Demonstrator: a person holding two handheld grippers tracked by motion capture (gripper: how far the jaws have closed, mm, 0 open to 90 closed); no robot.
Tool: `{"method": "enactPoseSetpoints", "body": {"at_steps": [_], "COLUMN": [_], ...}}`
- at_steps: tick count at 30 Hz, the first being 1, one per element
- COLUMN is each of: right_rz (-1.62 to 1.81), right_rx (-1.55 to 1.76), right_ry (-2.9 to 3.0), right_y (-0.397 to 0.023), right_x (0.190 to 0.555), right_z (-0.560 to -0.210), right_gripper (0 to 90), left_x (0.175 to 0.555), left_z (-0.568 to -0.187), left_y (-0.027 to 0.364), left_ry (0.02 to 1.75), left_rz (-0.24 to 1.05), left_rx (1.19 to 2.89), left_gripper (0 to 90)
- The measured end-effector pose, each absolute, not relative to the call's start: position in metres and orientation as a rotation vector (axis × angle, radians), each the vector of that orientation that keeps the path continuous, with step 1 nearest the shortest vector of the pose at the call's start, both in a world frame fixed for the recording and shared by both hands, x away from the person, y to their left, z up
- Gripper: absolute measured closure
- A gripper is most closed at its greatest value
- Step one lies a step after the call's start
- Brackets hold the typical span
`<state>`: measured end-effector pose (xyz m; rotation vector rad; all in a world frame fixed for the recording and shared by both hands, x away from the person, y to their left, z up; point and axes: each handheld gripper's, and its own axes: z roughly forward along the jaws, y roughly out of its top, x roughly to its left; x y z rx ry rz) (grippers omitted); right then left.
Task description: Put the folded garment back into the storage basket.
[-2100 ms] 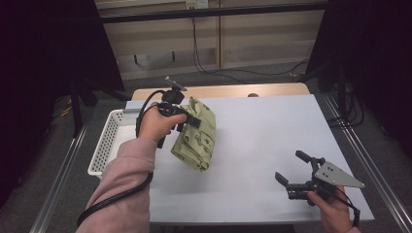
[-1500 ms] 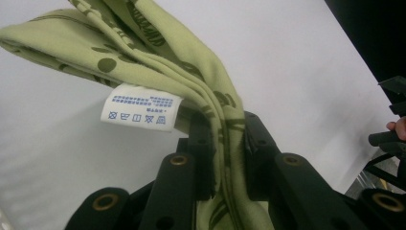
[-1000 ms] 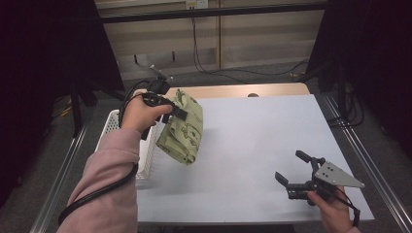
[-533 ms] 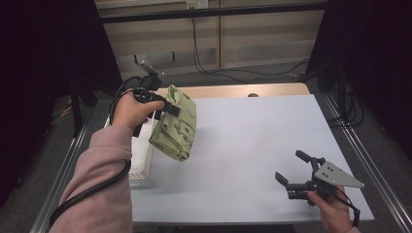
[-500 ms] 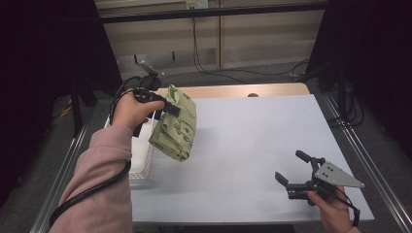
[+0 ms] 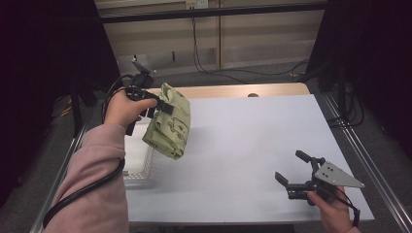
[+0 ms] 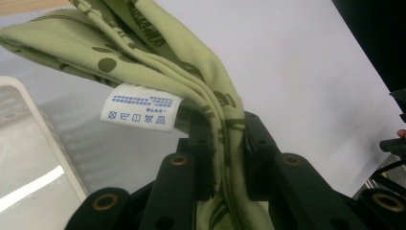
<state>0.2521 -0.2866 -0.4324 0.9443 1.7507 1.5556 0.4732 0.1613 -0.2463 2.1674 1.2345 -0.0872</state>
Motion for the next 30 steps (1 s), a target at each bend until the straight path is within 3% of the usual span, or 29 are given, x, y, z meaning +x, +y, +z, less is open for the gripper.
{"method": "enactPoseSetpoints", "body": {"at_steps": [30], "right_rz": [1.554], "right_rx": [0.942], "right_ry": [1.752], "right_y": [-0.286], "right_x": [0.252], "right_z": [-0.433], "right_gripper": [0.8], "left_x": [0.476], "left_z": [-0.241], "left_y": [0.186], "left_ry": [1.282], "left_rz": [-0.045], "left_rx": [2.154], "left_gripper": [77.4]}}
